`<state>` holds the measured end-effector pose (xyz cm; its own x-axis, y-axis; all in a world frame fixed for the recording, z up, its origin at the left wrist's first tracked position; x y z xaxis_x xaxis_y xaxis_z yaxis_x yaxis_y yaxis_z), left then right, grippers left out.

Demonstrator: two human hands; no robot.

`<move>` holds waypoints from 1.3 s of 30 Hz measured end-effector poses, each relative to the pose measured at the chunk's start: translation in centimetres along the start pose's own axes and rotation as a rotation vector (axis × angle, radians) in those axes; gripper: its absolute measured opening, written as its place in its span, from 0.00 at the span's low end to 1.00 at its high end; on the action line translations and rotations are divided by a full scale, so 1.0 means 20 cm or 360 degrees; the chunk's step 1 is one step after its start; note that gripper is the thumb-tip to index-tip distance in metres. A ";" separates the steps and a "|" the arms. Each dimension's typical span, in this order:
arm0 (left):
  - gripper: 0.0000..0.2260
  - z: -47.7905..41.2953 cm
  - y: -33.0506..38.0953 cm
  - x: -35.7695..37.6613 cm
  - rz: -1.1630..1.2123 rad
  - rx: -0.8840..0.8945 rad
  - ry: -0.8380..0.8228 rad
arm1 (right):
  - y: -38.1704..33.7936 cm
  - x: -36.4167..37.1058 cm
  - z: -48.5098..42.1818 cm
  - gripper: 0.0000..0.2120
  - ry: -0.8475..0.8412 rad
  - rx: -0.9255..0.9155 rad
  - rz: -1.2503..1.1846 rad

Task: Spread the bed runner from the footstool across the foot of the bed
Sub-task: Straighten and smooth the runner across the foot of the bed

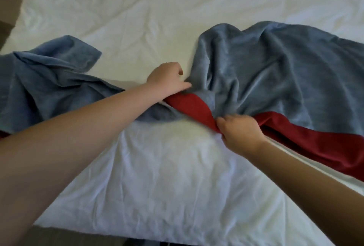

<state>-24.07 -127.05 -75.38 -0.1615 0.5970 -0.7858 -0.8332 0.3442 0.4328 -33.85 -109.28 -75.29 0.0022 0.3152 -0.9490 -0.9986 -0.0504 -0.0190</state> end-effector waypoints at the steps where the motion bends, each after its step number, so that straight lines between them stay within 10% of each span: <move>1: 0.22 0.01 0.02 0.02 -0.0059 0.0009 -0.0054 | -0.02 0.00 0.04 0.09 -0.0002 -0.0047 -0.0006; 11: 0.06 0.01 0.13 0.02 -0.0484 0.0048 0.0019 | -0.11 0.10 0.16 0.09 -0.0555 -0.0478 -0.0073; 15: 0.06 -0.02 0.06 -0.08 -0.0185 -0.0019 0.0094 | -0.03 -0.13 0.01 0.18 -0.0249 -0.0391 -0.0097; 21: 0.10 -0.06 -0.08 -0.04 0.0109 -0.0248 -0.0212 | 0.07 -0.44 -0.46 0.13 0.0184 -0.0073 -0.0114; 30: 0.07 0.16 -0.17 0.23 -0.0440 -0.0343 -0.1341 | -0.15 -0.22 -0.65 0.19 -0.0299 -0.0611 0.0608; 34: 0.09 0.13 -0.15 0.14 -0.0680 -0.0295 -0.1111 | -0.09 -0.23 -0.66 0.08 -0.0337 -0.0565 0.0610; 39: 0.08 0.04 -0.16 -0.31 -0.0793 -0.0480 -0.0226 | 0.20 -0.52 -0.77 0.12 -0.0043 0.0009 -0.0091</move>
<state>-19.93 -131.21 -71.55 0.3421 0.5150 -0.7860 -0.9072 0.3990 -0.1334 -37.03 -127.30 -70.24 0.0577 0.3427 -0.9377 -0.9971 -0.0261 -0.0709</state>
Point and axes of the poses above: each hand's wrist, its own z-axis away from the middle knuckle, its own x-axis out of the palm, y = z × x, the point moved 8 cm from there along -z, towards the middle knuckle, and after that the axes turned 5 degrees about -y, right-handed, at the moved point
